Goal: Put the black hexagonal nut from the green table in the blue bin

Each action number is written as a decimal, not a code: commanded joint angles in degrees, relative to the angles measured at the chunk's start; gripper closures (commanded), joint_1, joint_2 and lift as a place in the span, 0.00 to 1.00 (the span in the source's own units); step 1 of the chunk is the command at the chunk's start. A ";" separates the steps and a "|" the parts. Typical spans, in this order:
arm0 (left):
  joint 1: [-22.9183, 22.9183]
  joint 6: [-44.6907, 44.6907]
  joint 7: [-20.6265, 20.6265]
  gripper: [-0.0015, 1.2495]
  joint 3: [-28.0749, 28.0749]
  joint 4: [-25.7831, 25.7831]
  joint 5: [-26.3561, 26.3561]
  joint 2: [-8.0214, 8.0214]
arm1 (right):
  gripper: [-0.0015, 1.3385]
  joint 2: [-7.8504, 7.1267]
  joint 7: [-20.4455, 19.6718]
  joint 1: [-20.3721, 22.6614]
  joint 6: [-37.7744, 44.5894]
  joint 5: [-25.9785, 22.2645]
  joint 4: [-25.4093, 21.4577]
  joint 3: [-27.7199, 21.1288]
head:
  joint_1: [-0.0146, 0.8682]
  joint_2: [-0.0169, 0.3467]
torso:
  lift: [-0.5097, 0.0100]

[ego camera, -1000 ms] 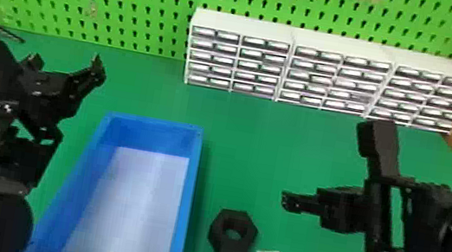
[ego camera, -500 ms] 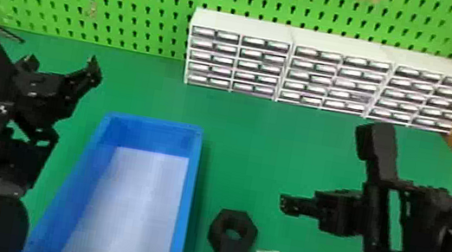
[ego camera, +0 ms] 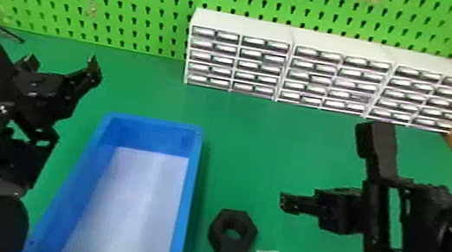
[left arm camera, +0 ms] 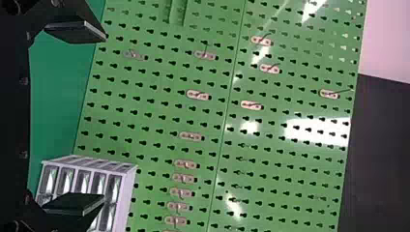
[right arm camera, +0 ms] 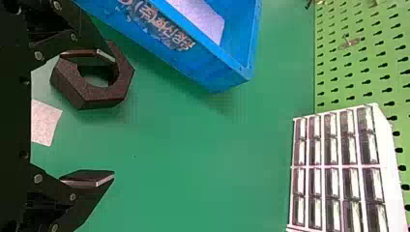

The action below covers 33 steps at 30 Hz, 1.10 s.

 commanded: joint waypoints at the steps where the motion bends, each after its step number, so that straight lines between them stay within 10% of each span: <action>1: 0.08 0.00 0.00 0.10 0.01 0.00 0.00 0.00 | 0.32 0.07 0.05 -0.09 0.26 -0.09 0.06 0.09 | 0.80 0.07 | 0.79; 33: -0.10 0.18 0.00 0.10 -0.25 0.00 -0.26 0.00 | 0.32 -0.28 -0.03 -1.23 0.26 -0.62 1.99 0.79 | 0.80 0.07 | 0.79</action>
